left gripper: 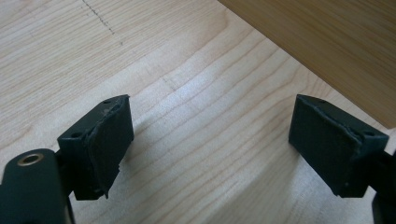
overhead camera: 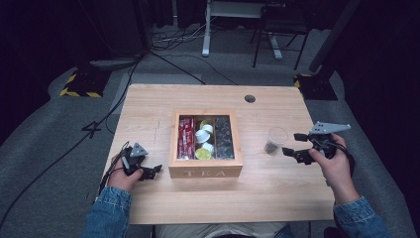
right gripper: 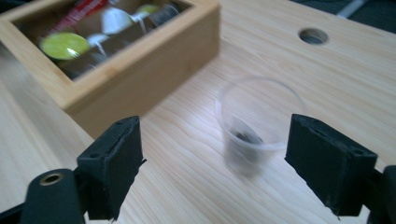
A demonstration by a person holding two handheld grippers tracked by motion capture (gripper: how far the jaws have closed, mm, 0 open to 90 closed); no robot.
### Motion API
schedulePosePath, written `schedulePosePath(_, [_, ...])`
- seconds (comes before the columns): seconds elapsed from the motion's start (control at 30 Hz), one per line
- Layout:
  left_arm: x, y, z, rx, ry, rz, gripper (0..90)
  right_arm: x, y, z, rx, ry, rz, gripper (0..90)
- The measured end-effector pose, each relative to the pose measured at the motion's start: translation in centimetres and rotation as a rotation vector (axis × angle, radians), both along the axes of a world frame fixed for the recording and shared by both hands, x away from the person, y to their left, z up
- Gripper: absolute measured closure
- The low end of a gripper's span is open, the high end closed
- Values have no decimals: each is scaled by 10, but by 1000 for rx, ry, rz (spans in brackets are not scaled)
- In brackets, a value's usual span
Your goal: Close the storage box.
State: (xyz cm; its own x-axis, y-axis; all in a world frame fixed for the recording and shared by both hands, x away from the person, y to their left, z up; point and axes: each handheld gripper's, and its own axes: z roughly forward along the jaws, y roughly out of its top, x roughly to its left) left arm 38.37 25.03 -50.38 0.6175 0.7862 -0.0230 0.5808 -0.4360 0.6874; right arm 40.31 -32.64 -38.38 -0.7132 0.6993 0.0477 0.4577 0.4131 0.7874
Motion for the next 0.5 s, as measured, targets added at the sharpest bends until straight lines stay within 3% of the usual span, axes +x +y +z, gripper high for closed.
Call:
schedulePosePath(0.07, [1,0,0,-2,-1,0,144,0,-9,-4,-23,1,-12,192])
schedulePosePath(0.2, [2,0,0,0,0,-2,144,-1,-26,-14,-3,2,-22,192])
schedulePosePath(0.33, [2,0,0,1,-1,-3,144,-2,-41,-25,-26,-3,-29,192])
schedulePosePath(0.43, [2,0,0,1,-1,-3,144,-2,-56,-38,26,6,-80,191])
schedulePosePath(0.5, [2,0,0,-1,-1,-3,143,1,-62,-45,12,24,-95,190])
